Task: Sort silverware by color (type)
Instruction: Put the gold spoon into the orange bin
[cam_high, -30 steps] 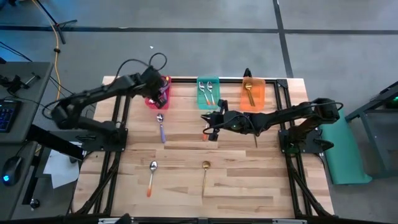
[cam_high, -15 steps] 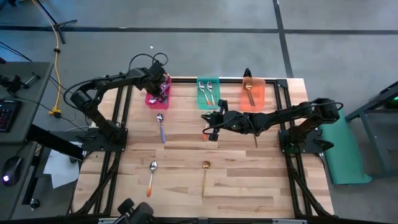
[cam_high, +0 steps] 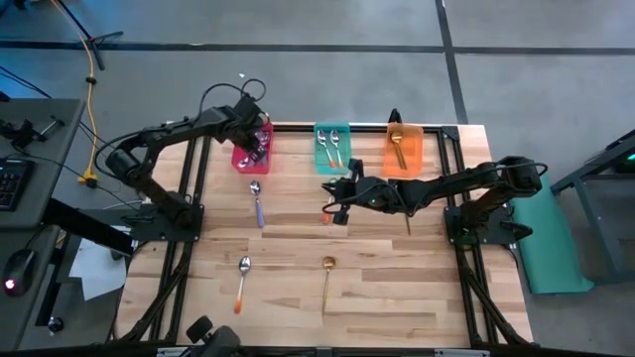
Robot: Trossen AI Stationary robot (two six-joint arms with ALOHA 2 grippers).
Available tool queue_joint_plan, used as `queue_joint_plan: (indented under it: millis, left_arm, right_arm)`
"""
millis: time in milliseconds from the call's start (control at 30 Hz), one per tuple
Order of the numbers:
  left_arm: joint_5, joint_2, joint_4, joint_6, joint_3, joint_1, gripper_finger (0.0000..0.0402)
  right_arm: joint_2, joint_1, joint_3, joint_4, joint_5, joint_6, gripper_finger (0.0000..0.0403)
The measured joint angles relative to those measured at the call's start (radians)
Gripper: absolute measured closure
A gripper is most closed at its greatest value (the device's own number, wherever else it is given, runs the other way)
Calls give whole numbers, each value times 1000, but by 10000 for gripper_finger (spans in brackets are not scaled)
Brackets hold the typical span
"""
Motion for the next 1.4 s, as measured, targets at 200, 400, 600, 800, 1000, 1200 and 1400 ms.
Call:
queue_joint_plan:
  millis: [200, 400, 600, 800, 1000, 1200, 1400]
  left_arm:
    - [-1, -145, 74, -1, -64, -60, 363]
    - [1, -350, 258, -64, -226, -174, 381]
    - [9, -541, 470, -112, -432, -325, 382]
    - [96, -665, 671, -135, -629, -455, 382]
    - [111, -717, 801, -175, -763, -546, 382]
    - [110, -723, 882, -178, -835, -593, 382]
    - [108, -722, 896, -196, -839, -611, 382]
  right_arm:
    - [0, 21, 0, -138, -6, 175, 403]
    - [6, 113, 0, -271, -113, 420, 400]
    - [65, 258, 0, -291, -120, 583, 356]
    - [162, 343, 0, -250, -117, 759, 277]
    - [250, 341, 0, -183, -118, 822, 228]
    - [296, 308, 0, -155, -141, 847, 222]
    - [317, 283, 0, -131, -194, 864, 223]
